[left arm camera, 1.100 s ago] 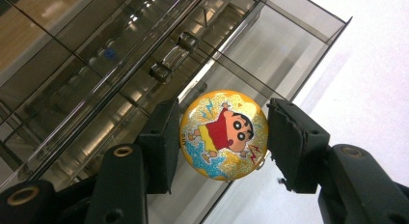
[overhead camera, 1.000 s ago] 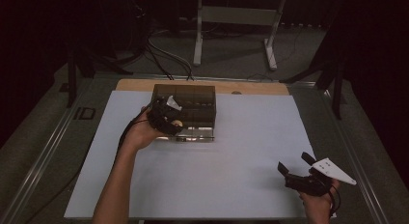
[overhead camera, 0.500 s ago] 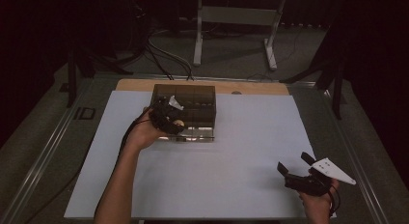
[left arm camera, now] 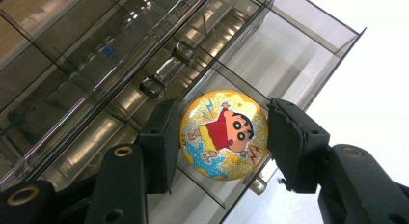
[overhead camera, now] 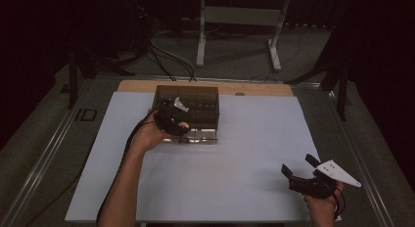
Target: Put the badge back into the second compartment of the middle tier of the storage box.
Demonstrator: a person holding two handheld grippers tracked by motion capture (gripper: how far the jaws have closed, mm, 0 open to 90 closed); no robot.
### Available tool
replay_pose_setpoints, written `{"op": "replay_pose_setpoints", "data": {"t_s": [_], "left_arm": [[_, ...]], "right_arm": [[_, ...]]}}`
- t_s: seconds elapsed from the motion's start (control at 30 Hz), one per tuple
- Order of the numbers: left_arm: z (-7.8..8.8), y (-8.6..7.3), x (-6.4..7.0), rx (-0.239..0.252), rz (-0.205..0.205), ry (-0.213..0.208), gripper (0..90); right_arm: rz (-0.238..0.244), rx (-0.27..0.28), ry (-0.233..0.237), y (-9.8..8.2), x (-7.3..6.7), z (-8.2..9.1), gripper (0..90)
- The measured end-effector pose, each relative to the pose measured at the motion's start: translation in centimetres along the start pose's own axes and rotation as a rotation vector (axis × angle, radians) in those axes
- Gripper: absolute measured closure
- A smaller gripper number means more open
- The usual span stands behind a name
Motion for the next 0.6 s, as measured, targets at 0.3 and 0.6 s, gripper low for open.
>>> {"op": "replay_pose_setpoints", "data": {"t_s": [0.3,0.6], "left_arm": [[-0.43,0.03,0.02,-0.003,0.005,0.002,48.8],[-0.99,0.01,0.06,-0.015,0.007,0.0,48.8]], "right_arm": [[-0.002,0.001,0.0,0.02,0.01,0.04,0.0],[-0.001,0.002,0.001,0.03,0.0,0.03,0.0]]}}
Point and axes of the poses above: each handheld gripper's, and its own axes: z roughly backward along the jaws, y roughly out of its top, x roughly to its right, the point moved 4 cm from there along -z, roughly forward along the jaws, and after that the axes turned 4 degrees about x, right-handed, at the moved point
